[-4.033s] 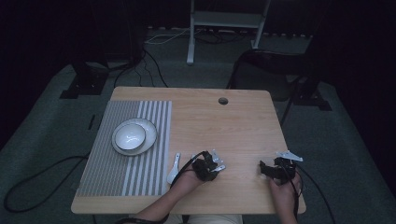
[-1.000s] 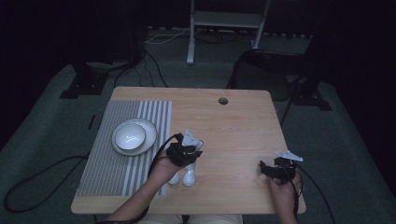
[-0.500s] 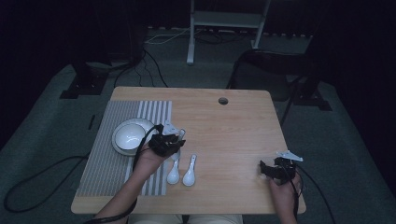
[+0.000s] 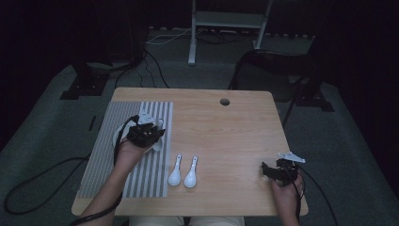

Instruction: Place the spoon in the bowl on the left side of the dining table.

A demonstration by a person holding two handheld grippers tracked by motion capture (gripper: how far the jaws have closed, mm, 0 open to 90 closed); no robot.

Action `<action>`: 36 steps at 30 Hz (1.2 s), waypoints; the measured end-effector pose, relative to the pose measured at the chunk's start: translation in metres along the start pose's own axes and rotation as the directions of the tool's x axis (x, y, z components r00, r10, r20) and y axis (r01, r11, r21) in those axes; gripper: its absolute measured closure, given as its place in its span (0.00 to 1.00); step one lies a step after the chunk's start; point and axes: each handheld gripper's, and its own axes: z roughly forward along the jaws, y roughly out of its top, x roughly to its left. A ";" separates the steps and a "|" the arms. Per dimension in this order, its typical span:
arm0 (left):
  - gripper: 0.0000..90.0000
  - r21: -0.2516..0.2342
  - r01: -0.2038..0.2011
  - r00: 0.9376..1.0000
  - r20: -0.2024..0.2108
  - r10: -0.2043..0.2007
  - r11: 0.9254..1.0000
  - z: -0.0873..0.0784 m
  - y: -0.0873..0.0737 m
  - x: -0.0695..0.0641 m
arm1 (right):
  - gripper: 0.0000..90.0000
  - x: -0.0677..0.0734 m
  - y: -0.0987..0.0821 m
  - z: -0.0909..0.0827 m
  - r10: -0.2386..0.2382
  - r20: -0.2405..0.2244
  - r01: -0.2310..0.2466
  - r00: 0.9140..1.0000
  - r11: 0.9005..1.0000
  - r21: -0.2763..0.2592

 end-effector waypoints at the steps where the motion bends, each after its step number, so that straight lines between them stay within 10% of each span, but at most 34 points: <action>1: 0.83 -0.005 0.011 1.000 -0.015 -0.011 1.000 -0.002 0.000 0.004 | 0.13 0.000 0.000 0.000 0.000 0.000 0.000 1.000 1.000 0.000; 17: 0.83 -0.011 0.102 0.985 -0.136 -0.103 0.995 -0.014 -0.012 0.063 | 0.13 0.000 0.000 0.000 0.004 0.002 -0.004 1.000 1.000 0.001; 36: 0.83 0.092 0.205 0.966 -0.179 -0.187 0.974 0.028 -0.052 0.092 | 0.13 0.000 0.000 0.000 0.004 0.002 -0.004 1.000 1.000 0.001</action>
